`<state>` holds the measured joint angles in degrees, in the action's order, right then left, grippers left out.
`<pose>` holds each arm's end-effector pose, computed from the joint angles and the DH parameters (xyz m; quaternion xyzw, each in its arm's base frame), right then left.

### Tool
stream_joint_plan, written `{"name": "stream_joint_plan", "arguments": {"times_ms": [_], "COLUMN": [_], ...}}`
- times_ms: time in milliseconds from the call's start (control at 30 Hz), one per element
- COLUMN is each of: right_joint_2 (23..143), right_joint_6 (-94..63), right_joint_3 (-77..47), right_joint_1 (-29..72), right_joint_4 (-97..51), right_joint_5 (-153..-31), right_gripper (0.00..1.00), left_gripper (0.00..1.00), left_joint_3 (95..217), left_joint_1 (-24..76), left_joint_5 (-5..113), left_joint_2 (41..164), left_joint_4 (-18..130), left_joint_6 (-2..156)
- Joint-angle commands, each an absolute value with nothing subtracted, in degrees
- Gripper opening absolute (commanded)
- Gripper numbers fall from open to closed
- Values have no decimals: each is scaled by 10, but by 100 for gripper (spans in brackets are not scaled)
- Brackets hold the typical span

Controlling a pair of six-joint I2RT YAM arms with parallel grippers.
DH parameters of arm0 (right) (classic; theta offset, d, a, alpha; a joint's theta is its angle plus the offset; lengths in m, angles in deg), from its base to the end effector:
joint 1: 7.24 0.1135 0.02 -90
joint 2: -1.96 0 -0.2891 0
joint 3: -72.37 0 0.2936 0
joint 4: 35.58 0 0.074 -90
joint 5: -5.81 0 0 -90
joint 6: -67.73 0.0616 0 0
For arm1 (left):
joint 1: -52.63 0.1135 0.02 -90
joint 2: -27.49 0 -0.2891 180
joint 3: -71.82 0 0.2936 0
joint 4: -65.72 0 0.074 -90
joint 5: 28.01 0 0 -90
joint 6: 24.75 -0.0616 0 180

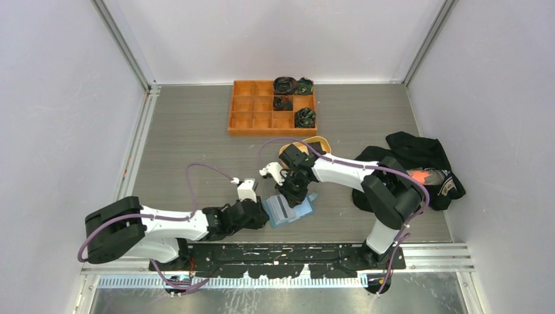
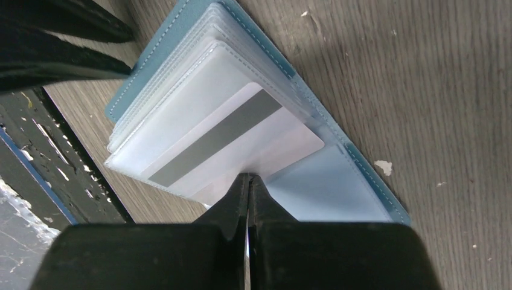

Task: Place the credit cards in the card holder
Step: Insert the credit card into the card holder.

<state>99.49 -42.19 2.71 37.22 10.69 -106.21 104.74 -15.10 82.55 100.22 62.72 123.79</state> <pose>0.2360 0.2639 0.1367 -0.5402 0.8087 0.2136 0.0921 0.1172 -0.2290 0.1121 0.0010 0.9045 -0.2774 0.3239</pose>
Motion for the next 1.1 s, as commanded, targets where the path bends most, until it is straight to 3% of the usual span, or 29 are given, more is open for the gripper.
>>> {"name": "stream_joint_plan", "arguments": {"times_ms": [0, 400, 700, 1067], "right_joint_2": [997, 919, 986, 1009], "right_joint_6": [-401, -390, -396, -392], "right_joint_3": [-1, -1, -34, -43], "right_joint_1": [388, 352, 347, 346], "right_joint_4": [85, 88, 143, 162], "right_joint_5": [-1064, -1092, -1003, -1016], "right_gripper": [2, 5, 5, 6], "left_gripper": [20, 20, 20, 21], "left_joint_3": [1065, 1064, 1051, 1117], "left_joint_1": [-148, -148, -148, -139], "left_joint_5": [814, 829, 820, 806], "left_joint_2": [1025, 987, 928, 1027], "left_joint_4": [649, 609, 620, 650], "left_joint_6": [1240, 1237, 1229, 1206]}}
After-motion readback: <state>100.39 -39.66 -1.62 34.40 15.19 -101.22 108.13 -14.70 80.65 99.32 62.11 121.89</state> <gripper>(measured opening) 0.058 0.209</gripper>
